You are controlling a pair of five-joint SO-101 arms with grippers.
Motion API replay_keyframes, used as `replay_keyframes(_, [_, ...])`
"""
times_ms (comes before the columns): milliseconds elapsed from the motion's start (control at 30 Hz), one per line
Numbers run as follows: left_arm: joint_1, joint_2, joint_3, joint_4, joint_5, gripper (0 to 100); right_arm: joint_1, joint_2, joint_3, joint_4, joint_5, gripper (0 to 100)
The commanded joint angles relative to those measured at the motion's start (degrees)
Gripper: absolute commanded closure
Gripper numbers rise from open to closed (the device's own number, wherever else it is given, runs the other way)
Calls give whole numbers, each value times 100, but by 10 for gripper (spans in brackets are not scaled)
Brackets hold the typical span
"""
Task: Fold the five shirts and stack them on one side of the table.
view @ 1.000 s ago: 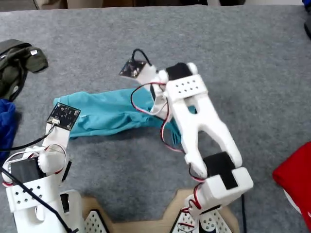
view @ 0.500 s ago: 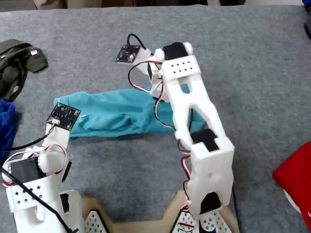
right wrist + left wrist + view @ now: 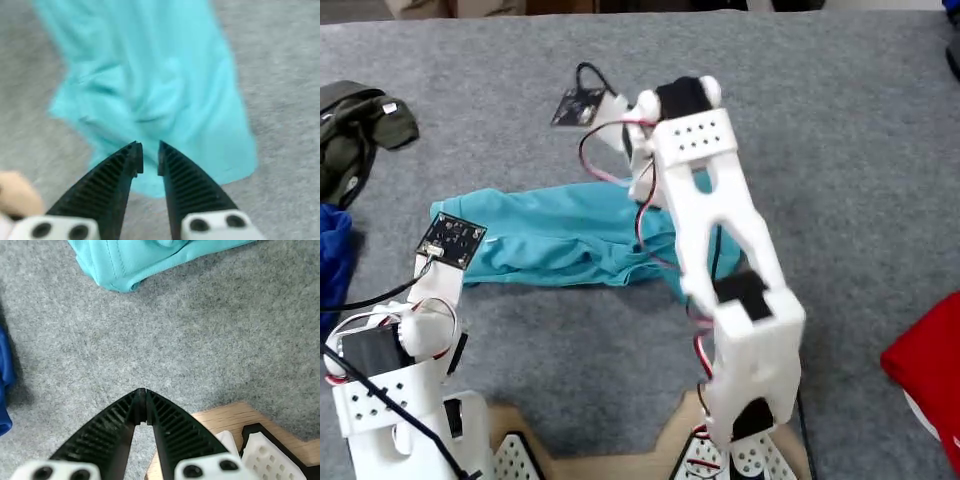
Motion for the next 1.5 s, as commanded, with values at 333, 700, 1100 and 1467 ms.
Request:
replay_keyframes(333, [-18, -40, -18, -9, -9, 980, -259, -3486, 5103, -923, -527, 875])
replay_keyframes(700, [-18, -40, -18, 9, -18, 980, -180, -3284, 5807, -2356, -1002, 875])
replay_keyframes(1100, [-18, -13, -18, -9, -26, 979, 303, -1895, 5499, -3200, -1037, 880])
replay_keyframes(1467, [-18, -4, -18, 0, -176, 979, 470, -1745, 4497, -3156, -1037, 992])
